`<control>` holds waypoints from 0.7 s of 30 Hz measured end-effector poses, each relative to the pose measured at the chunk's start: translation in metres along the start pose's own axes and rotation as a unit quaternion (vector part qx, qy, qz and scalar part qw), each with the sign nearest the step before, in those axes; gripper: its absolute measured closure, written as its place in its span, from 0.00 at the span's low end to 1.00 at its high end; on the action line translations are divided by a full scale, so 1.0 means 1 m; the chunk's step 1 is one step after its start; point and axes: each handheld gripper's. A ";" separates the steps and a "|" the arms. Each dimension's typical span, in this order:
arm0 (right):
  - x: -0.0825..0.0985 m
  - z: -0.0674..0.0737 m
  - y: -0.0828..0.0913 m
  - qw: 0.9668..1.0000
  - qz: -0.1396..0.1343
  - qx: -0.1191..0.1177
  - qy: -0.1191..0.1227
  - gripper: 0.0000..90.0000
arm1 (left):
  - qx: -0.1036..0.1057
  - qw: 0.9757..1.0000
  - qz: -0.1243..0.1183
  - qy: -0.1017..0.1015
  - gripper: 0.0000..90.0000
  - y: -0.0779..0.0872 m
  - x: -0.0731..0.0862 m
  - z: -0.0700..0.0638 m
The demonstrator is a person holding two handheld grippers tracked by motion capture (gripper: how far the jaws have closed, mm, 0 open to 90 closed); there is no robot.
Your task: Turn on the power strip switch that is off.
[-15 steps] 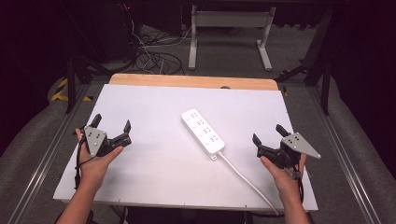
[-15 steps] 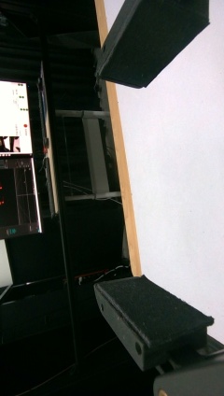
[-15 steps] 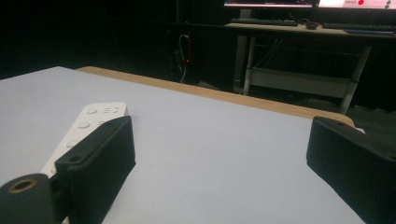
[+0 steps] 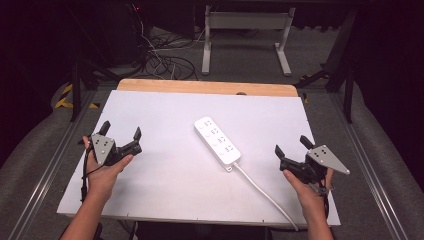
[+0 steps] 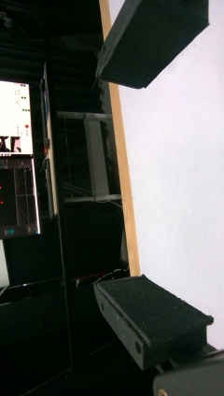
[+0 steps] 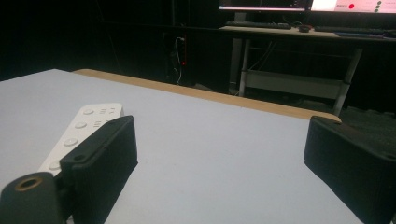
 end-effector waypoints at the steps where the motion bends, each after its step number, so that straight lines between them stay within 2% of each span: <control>1: 0.000 0.000 0.000 1.000 0.001 0.000 0.000 0.11 | 0.001 1.000 0.000 0.001 0.03 0.000 0.000 0.000; 11: 0.000 -0.001 0.002 1.000 0.004 0.000 -0.001 0.14 | 0.004 1.000 0.001 0.000 0.04 0.000 0.000 -0.001; 15: -0.004 -0.007 0.006 1.000 -0.010 0.002 -0.001 0.23 | 0.004 1.000 0.001 -0.001 0.04 0.000 0.000 0.000; 18: -0.008 -0.009 0.009 1.000 -0.017 -0.001 0.004 0.35 | 0.004 1.000 0.002 -0.002 0.04 0.000 0.000 0.000; 21: -0.016 -0.008 0.014 0.999 -0.031 -0.003 0.010 0.58 | 0.005 1.000 0.002 -0.002 0.04 0.000 0.000 0.000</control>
Point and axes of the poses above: each handheld gripper's, and its own axes: y roughly backward along the jaws, x roughly out of its underside, z roughly to its left, and after that the axes turned 15 degrees about -z, right-handed
